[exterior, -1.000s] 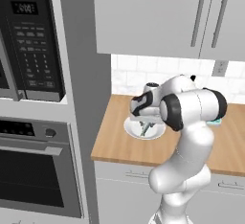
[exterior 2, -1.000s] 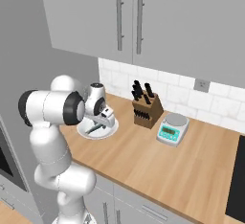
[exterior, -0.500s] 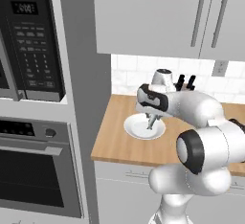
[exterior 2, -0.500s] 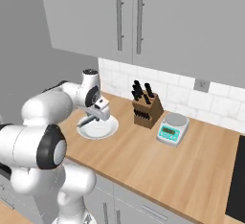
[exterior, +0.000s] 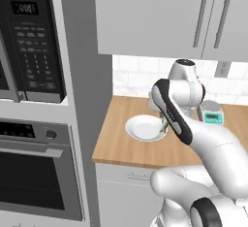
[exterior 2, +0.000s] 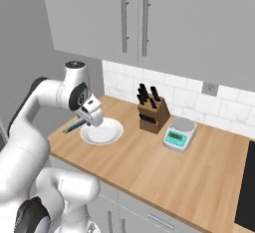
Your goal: Pick up the knife from the drawer and place it on the cutting board. Then place the meat from the plate to the cutting board.
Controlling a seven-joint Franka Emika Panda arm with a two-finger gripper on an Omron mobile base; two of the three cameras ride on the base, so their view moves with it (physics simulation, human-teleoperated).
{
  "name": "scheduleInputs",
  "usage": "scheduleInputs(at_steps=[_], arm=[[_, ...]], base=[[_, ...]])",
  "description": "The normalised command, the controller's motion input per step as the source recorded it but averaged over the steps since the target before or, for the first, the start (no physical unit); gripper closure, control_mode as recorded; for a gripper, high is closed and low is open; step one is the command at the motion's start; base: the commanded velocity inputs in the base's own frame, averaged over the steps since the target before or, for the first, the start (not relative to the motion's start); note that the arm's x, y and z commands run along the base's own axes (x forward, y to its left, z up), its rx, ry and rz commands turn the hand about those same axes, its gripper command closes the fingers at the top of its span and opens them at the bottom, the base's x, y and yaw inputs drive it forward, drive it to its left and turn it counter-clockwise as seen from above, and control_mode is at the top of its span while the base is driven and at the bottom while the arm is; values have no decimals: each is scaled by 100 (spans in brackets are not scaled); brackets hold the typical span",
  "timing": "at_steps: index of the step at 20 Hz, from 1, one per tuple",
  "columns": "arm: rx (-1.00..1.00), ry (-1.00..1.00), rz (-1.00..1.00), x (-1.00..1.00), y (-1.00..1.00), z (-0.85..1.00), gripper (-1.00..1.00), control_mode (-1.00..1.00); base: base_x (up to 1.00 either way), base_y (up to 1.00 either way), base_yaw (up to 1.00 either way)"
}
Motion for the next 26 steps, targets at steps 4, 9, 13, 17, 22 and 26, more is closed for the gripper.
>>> scheduleInputs(at_steps=[4, 9, 13, 17, 22, 26], arm=[[0, 0, -9, -99, 0, 33, 100, -100], [-3, 0, -7, -74, 0, 0, 100, -100], [-1, 0, -4, -18, 0, 0, 100, 100], [0, 0, 0, 0, 0, 0, 100, 100], [0, 0, 0, 0, 0, 0, 100, 100], [0, 0, 0, 0, 0, 0, 100, 100]], base=[[0, 0, 0], [0, 0, 0], [-75, -4, -23], [-51, -7, -79], [-7, -9, -90], [-1, -32, -86]])
